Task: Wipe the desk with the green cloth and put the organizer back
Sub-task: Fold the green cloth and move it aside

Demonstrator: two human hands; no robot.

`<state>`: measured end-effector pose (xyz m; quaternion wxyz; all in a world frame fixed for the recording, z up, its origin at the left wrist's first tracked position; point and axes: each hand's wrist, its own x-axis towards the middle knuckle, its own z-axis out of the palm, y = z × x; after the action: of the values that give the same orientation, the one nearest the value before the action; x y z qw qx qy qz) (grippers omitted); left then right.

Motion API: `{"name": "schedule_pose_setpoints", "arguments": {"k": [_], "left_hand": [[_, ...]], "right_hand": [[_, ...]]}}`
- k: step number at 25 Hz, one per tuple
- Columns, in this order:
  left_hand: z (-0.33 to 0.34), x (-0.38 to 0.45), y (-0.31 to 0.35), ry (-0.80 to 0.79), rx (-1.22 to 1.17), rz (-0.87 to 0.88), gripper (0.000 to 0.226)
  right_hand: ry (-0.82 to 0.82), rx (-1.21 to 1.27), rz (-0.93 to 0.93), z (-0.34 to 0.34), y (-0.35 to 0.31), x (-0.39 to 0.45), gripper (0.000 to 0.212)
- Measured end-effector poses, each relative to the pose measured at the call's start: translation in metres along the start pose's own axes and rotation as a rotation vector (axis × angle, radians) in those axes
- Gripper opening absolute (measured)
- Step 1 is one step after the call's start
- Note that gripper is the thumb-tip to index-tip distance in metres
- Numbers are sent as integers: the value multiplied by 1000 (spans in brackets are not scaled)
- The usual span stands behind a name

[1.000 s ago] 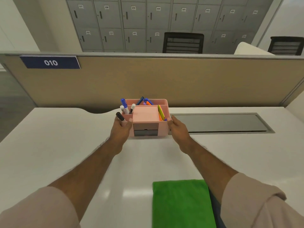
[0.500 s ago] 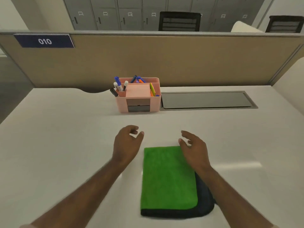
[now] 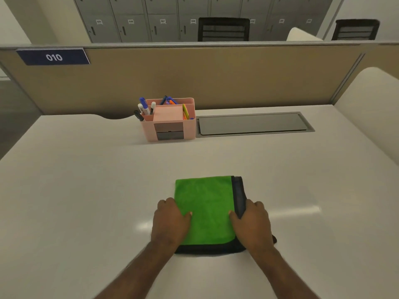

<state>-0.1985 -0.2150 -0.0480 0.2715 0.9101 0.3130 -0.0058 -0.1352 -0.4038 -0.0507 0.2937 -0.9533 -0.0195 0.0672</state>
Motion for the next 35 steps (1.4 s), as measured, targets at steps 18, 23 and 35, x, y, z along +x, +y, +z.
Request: {"name": "schedule_pose_setpoints", "arguments": {"k": [18, 23, 35], "left_hand": [[-5, 19, 46, 70, -11, 117, 25], [3, 30, 97, 107, -171, 195, 31], [99, 95, 287, 38, -306, 268, 23]], "right_hand": [[-75, 195, -169, -24, 6, 31, 30], [55, 207, -189, -78, 22, 74, 32], [248, 56, -73, -183, 124, 229, 8]]}}
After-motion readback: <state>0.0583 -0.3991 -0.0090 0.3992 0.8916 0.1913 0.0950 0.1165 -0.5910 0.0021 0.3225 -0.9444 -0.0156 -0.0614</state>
